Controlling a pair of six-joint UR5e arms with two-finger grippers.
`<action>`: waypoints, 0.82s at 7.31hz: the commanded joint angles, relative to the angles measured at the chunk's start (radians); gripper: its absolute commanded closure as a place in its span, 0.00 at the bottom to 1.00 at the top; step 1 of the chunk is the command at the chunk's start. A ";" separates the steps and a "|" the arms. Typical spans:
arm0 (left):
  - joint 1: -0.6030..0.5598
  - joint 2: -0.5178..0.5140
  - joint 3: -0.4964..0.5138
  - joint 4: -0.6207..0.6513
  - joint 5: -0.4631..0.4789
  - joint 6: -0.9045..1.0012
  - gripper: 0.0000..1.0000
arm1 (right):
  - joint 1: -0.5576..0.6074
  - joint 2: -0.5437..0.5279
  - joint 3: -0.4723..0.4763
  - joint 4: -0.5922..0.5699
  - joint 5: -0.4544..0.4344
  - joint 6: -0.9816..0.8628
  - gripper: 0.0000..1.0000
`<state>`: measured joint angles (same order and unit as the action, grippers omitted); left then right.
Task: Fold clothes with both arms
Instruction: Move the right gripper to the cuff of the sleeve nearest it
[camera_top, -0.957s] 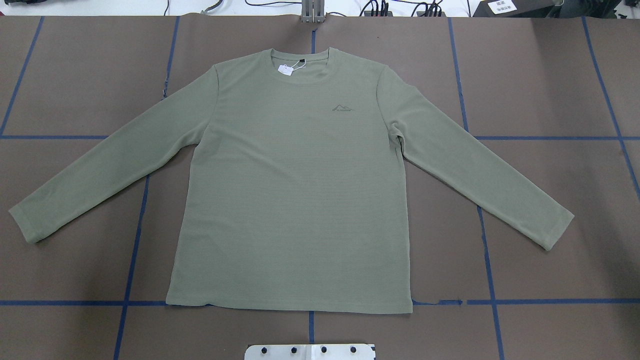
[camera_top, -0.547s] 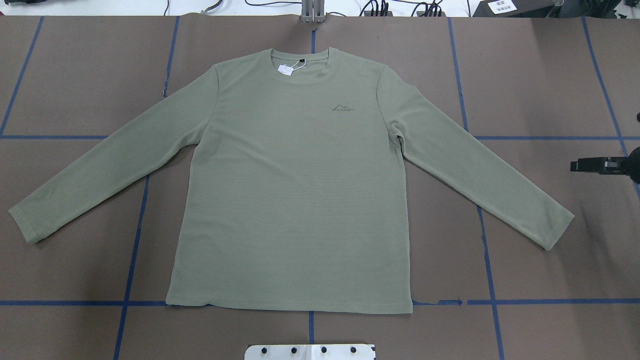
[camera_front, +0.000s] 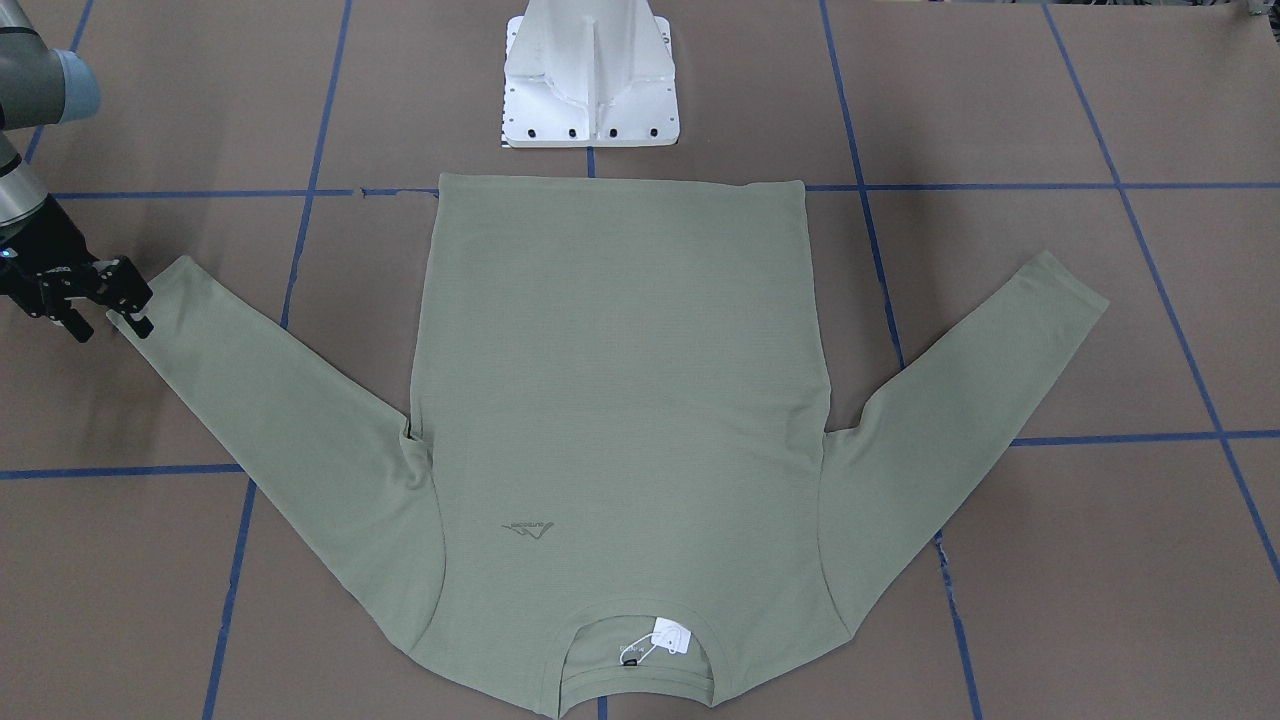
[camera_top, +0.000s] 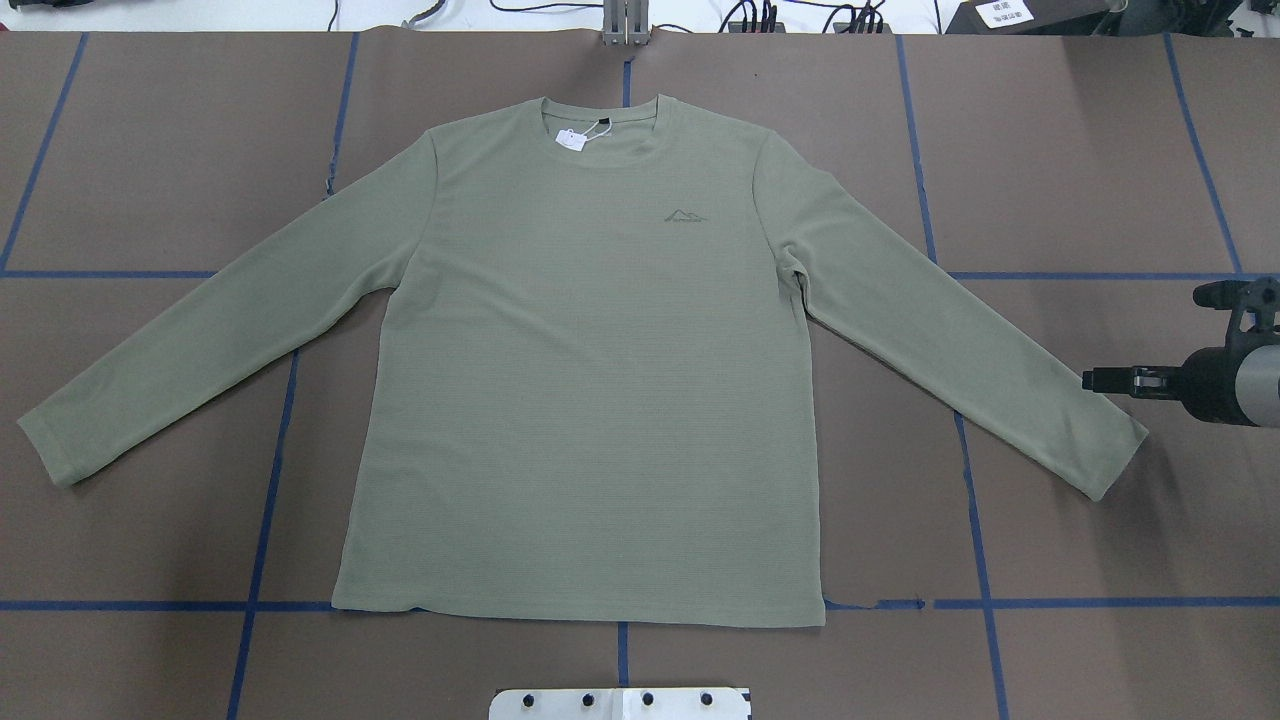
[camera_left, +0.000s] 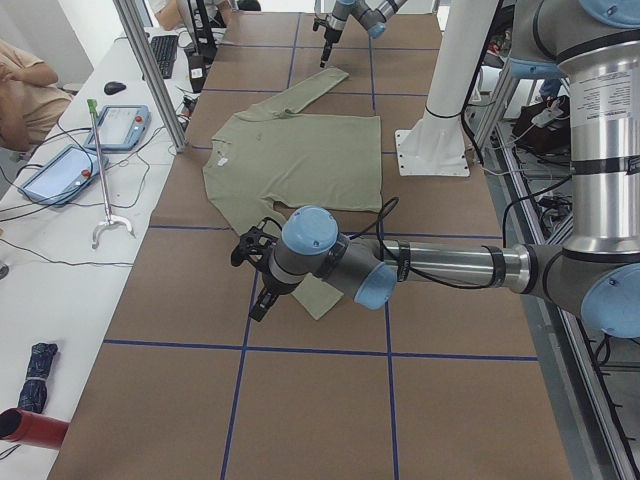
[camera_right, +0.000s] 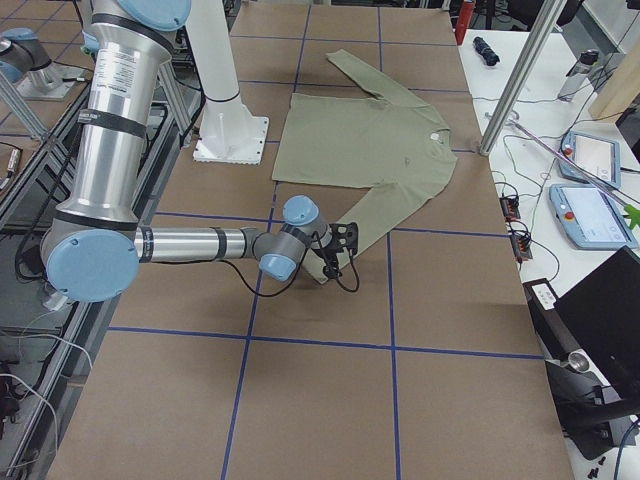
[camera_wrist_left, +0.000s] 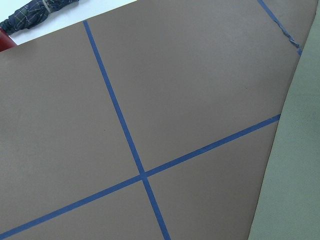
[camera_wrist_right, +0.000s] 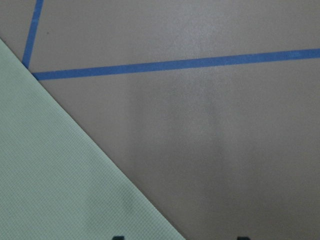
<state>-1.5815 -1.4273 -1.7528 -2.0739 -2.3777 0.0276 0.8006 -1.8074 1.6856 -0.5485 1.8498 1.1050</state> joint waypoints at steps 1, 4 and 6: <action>0.000 0.001 0.001 0.000 0.000 0.000 0.00 | -0.018 -0.035 0.000 0.002 -0.009 0.003 0.25; 0.000 0.002 0.001 0.000 0.000 0.002 0.00 | -0.033 -0.059 0.000 0.002 -0.011 0.003 0.26; 0.000 0.004 -0.002 0.000 0.000 0.000 0.00 | -0.044 -0.058 0.000 0.002 -0.012 0.003 0.28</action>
<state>-1.5815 -1.4242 -1.7532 -2.0746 -2.3777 0.0287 0.7642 -1.8655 1.6858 -0.5461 1.8389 1.1075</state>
